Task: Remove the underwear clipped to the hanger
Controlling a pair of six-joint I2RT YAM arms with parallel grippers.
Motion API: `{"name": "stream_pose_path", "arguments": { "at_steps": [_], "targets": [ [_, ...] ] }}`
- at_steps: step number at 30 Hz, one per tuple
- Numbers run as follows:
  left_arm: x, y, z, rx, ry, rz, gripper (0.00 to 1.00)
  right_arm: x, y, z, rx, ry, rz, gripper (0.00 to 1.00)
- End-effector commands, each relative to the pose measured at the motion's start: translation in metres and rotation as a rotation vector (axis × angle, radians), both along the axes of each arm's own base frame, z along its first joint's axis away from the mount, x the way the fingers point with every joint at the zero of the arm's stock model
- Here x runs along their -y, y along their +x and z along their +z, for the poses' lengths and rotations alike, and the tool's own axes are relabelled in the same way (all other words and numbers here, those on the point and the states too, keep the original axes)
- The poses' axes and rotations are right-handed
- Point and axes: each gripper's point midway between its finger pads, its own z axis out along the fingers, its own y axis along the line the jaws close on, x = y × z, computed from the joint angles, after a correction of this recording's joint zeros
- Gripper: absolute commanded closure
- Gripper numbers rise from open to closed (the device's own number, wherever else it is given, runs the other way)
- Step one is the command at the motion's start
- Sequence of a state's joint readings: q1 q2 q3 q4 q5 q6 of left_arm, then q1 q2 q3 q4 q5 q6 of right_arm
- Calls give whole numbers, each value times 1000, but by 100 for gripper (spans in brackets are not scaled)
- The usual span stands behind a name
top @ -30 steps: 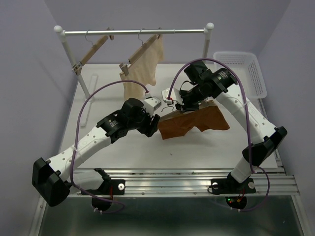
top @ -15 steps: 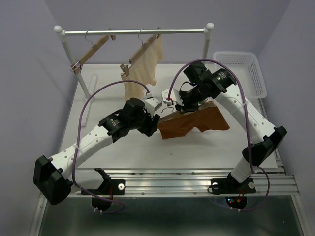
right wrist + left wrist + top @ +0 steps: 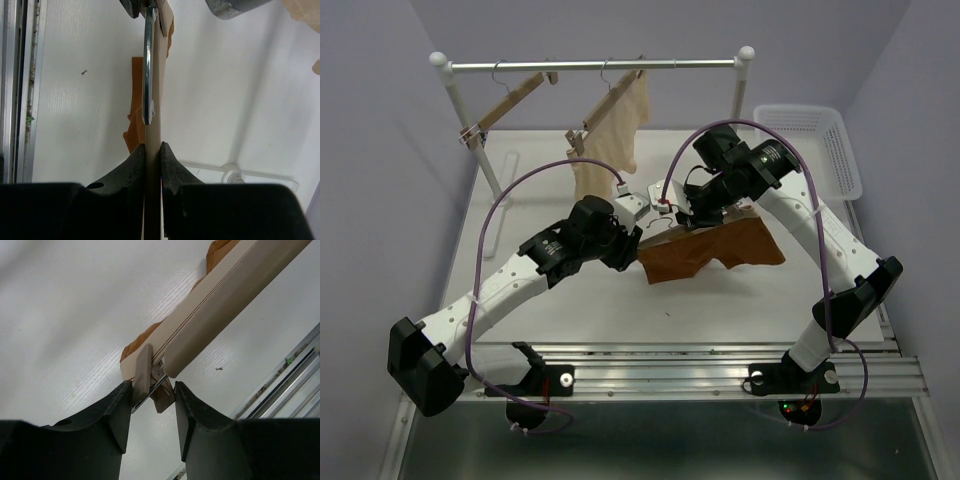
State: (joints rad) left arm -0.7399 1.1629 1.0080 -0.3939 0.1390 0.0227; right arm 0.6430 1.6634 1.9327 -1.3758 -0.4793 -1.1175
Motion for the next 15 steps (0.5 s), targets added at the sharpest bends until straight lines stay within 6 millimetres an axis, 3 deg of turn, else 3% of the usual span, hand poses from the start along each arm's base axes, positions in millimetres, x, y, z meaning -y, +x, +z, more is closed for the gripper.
{"name": "stream_pose_path", "arguments": {
  "at_steps": [1, 5, 8, 15],
  "targets": [
    [6, 1, 27, 70, -49, -30, 56, -2, -5, 8, -4, 24, 8, 99],
    [5, -1, 29, 74, -53, -35, 73, 0, -5, 9, -1, 22, 4, 99],
    [2, -1, 31, 88, -51, -27, 100, 0, -5, 9, 1, 20, 4, 99],
    [4, -1, 32, 81, -47, -44, 100, 2, -4, 6, 22, 8, 26, 99]
  ]
}}
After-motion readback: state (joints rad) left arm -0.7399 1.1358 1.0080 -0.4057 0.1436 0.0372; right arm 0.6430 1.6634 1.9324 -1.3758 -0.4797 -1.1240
